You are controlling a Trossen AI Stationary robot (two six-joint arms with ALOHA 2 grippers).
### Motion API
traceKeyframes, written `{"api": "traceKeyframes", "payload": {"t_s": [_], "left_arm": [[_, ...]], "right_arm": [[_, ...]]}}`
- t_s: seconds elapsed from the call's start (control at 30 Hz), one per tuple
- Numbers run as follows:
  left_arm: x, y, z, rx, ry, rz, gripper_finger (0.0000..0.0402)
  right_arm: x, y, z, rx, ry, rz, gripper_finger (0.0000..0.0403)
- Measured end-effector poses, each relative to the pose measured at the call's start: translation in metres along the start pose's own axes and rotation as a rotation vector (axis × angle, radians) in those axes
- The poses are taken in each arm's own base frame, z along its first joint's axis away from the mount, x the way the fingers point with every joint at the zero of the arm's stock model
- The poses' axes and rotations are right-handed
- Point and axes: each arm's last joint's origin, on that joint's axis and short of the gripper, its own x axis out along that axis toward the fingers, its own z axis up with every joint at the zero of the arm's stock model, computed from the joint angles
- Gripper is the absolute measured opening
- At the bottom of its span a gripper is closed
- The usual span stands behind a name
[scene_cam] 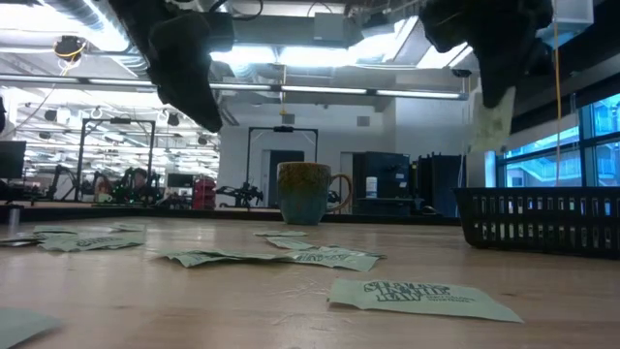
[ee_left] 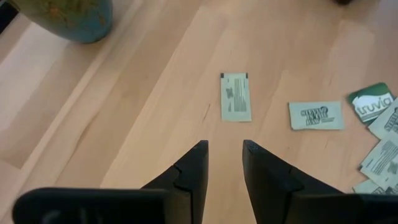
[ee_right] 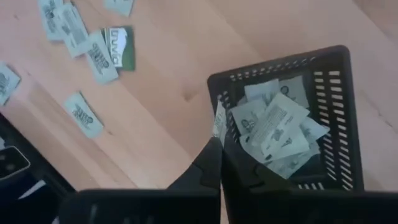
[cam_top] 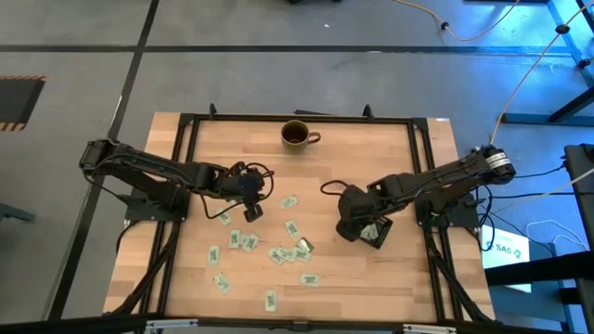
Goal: Pick and place Stevia / Truvia into bins
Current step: Put the stevia packet into the black bin
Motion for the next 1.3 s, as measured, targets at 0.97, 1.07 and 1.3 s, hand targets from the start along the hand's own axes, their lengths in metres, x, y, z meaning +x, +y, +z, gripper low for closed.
{"api": "traceKeyframes", "payload": {"t_s": [0.97,1.07,1.3], "left_arm": [[0.0,-0.001,0.002,-0.004,-0.018,-0.004,0.0086],[0.0,-0.001,0.002,0.008,-0.018,-0.004,0.0086],[0.0,-0.001,0.002,0.097,-0.017,-0.004,0.0086]], "right_arm": [[0.061,-0.035,-0.018,-0.01,0.028,-0.165,0.0079],[0.054,-0.036,-0.018,-0.011,0.035,-0.225,0.0097],[0.034,-0.014,-0.005,-0.29,-0.046,-0.118,0.0107]]}}
